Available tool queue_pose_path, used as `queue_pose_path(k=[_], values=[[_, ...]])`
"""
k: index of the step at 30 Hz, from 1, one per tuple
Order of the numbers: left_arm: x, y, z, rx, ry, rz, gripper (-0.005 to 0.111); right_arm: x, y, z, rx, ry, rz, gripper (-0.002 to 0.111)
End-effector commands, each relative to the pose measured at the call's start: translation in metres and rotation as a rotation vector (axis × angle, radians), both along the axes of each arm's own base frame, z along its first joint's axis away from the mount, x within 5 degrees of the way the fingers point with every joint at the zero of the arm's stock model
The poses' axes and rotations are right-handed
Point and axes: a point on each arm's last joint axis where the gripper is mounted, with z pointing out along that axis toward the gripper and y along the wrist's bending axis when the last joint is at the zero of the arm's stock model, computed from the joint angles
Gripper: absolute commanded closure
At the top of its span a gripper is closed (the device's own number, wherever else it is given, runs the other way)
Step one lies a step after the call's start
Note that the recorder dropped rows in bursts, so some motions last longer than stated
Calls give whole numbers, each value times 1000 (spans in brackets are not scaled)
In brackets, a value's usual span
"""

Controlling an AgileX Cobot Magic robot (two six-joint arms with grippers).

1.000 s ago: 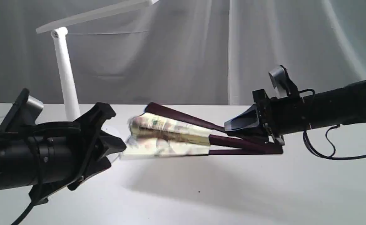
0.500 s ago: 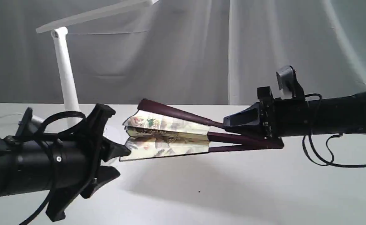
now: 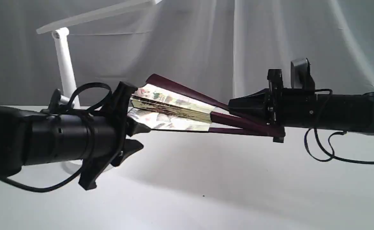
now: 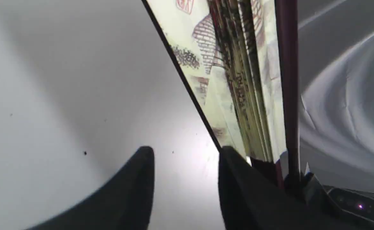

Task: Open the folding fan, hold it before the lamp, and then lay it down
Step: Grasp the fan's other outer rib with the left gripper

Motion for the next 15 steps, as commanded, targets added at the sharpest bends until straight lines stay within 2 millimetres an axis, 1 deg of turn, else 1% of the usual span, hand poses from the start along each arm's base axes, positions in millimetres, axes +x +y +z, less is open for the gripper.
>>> queue_pose_path(k=[1,3,5,7,11,15], values=[[12,-2,1,28,-25,43,63,0,0,8,48,-7,-16,108],[19,-3,0,35,-30,71,58,0,0,8,52,5,-18,108],[26,-5,-5,26,-13,82,55,0,0,8,56,13,-18,108],[33,-10,-9,-48,32,122,52,0,1,8,63,33,-20,108],[43,-19,-26,-73,81,107,52,0,1,8,65,37,-20,108],[51,-25,-38,-85,108,106,52,0,1,8,67,40,-21,108]])
